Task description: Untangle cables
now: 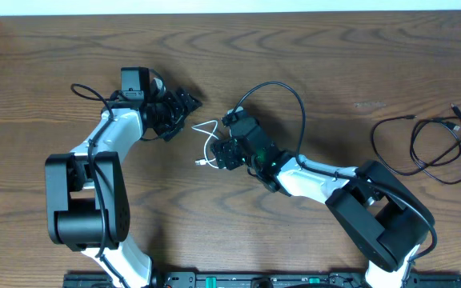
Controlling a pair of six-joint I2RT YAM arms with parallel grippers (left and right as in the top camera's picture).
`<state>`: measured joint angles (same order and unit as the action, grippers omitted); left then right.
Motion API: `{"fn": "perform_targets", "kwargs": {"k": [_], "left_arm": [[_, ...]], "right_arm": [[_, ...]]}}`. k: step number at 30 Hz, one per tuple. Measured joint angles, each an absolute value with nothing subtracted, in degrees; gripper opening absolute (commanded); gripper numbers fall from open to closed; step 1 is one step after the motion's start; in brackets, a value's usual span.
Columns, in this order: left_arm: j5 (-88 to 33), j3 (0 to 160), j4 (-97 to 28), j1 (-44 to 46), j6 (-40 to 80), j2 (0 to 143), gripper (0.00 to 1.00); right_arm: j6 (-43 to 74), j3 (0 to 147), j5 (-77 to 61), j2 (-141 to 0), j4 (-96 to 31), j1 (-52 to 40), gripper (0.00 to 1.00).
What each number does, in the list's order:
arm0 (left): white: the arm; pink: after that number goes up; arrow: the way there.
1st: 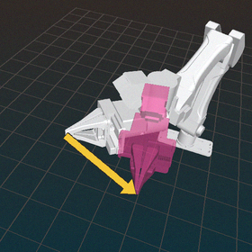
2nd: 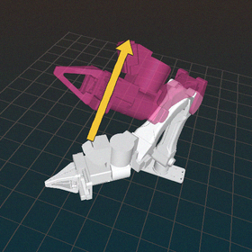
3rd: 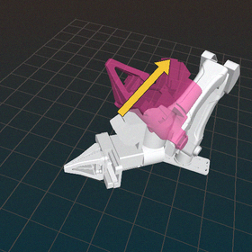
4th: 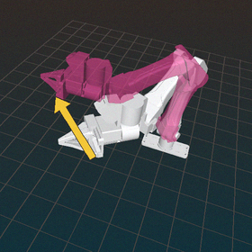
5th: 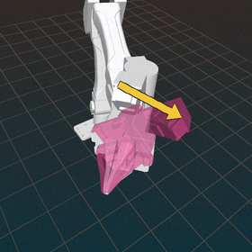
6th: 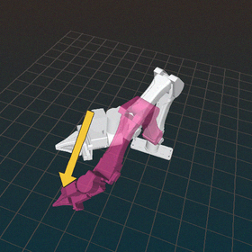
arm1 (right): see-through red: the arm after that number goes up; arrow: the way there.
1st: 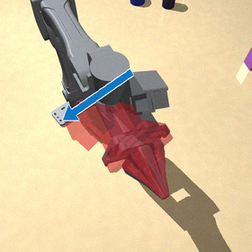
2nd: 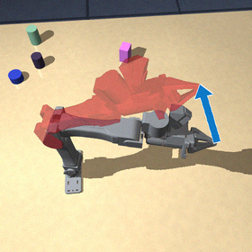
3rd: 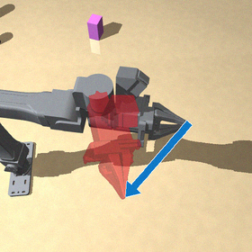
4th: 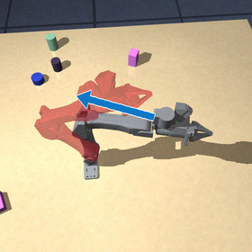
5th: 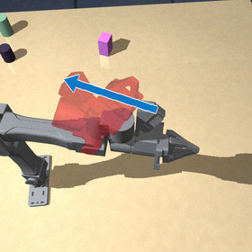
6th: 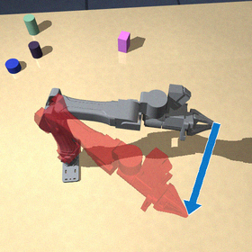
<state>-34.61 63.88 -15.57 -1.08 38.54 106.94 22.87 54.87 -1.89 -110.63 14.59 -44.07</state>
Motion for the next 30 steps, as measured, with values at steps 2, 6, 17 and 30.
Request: {"fn": "perform_targets", "kwargs": {"k": [2,6,17,30], "left_arm": [[-34.61,63.88,-15.59,-1.08,38.54,106.94,0.86],[-34.61,63.88,-15.59,-1.08,38.54,106.94,0.86],[-34.61,63.88,-15.59,-1.08,38.54,106.94,0.86],[-34.61,63.88,-15.59,-1.08,38.54,106.94,0.86]], "right_arm": [[22.85,54.87,-1.89,-110.63,15.25,-44.07,0.81],[22.87,54.87,-1.89,-110.63,16.19,-44.07,0.81],[22.85,54.87,-1.89,-110.63,16.16,-44.56,0.85],[22.92,54.87,-1.91,-110.65,15.27,-45.34,0.99]]}}
